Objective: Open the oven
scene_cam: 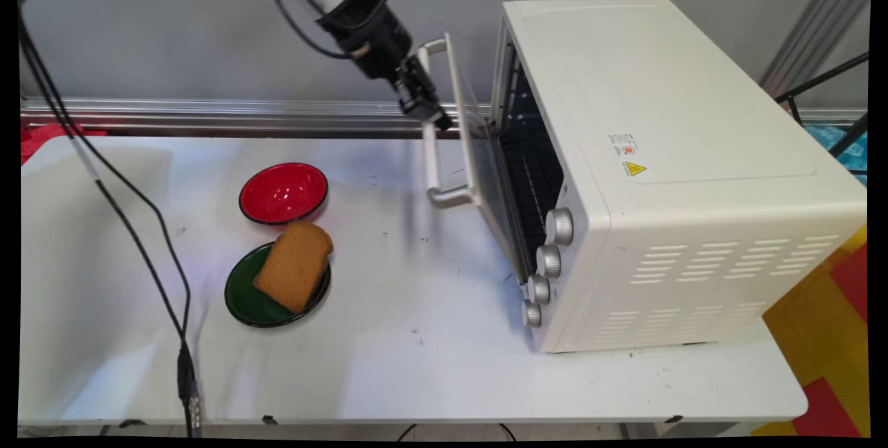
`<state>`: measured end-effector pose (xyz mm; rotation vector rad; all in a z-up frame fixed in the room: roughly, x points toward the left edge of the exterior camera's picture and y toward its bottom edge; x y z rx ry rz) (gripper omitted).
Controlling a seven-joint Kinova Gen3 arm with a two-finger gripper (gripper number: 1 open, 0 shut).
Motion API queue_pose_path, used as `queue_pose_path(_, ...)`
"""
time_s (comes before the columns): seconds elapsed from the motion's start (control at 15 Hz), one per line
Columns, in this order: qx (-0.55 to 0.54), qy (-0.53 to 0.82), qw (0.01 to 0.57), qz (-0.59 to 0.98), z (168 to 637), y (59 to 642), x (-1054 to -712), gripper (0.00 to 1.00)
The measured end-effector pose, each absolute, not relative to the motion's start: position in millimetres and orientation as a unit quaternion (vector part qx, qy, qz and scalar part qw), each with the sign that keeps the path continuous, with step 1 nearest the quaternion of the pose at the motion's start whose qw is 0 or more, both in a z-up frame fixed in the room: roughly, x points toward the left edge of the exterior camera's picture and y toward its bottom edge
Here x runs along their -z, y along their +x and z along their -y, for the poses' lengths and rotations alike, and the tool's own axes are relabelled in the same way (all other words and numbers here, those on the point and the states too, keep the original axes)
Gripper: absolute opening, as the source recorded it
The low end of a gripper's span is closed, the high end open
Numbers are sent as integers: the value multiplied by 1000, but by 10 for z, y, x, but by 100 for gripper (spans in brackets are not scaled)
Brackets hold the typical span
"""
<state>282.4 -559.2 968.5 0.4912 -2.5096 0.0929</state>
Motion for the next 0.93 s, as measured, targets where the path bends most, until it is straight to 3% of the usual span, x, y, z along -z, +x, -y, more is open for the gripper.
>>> queue_pose_path(0.93,-40,173,284,942,5203,3397,-9030,0)
